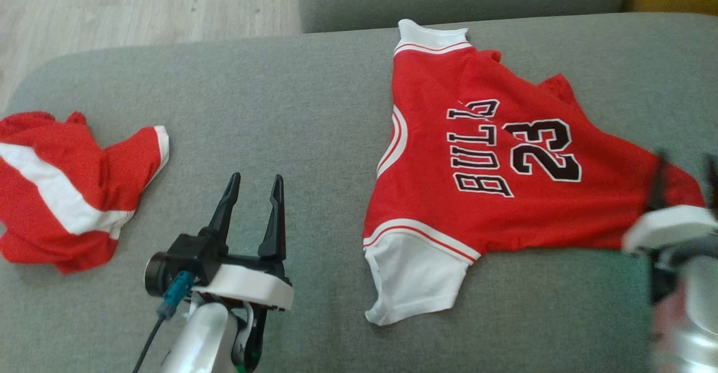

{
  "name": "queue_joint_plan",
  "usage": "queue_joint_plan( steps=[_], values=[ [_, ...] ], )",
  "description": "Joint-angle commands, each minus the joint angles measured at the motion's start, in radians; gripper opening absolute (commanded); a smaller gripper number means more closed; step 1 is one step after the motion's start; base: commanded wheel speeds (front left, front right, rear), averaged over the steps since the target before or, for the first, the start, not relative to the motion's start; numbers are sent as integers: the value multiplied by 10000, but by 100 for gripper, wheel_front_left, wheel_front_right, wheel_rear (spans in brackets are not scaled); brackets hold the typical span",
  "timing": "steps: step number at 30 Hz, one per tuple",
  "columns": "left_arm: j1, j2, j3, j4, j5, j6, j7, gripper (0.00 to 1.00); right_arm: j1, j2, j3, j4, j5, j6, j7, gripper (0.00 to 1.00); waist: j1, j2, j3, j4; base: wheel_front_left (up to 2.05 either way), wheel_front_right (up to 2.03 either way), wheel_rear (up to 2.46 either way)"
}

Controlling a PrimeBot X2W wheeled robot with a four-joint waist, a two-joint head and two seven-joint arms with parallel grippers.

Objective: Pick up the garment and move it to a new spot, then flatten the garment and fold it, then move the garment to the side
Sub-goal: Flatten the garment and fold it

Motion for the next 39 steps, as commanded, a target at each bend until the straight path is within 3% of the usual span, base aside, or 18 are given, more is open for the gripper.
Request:
queue_joint_plan(
  steps=[1, 5, 8, 12, 19, 33, 34, 35, 39],
  values=[
    [-156, 70, 231, -243, 55, -31, -95, 100, -38, -14, 1030, -265, 813, -7, -167, 100, 1, -1, -93, -110, 0, 0, 0],
    [-163, 70, 168, -206, 96, -85, -95, 100, 1000, -12, 3387, -1545, 2799, -7, -207, 100, 1, -1, -91, -355, 0, 0, 0],
    [-357, 70, -64, -78, 190, -215, -95, 100, 1973, -11, 4192, -2855, 3557, -7, -210, 100, 1, -1, 34, -559, 0, 0, 0],
    [-944, 70, -758, 615, 230, -530, 93, 100, 2679, -10, 4217, -3660, 3824, -7, -212, 100, 1, -1, 282, -882, 0, 0, 0],
    [-2382, 70, -1889, 2214, -38, -841, 1354, 100, 2652, -10, 4301, -4015, 3920, -7, -213, 100, 1, -1, 841, -1577, 0, 0, 0],
    [-3604, 221, -2473, 4458, -257, -917, 1979, 100, 2564, -9, 4700, -4180, 4271, -7, -213, 100, 1, -1, 1243, -2404, 0, 0, 0],
    [-3626, 217, -2507, 4566, -306, -920, 1996, 42, 2556, -9, 4705, -4184, 4278, -7, -213, 100, 1, -1, 1230, -2422, 0, 0, 0],
    [-3650, 213, -2552, 4644, -345, -924, 1977, 0, 2545, -9, 4713, -4191, 4285, -7, -213, 100, 1, -1, 1215, -2434, 0, 0, 0],
    [-3828, 301, -2524, 4743, -427, -868, 1394, 0, 2545, -9, 4762, -4275, 4288, -7, -214, 100, 1, -1, 1152, -2397, 0, 0, 0]
  ],
)
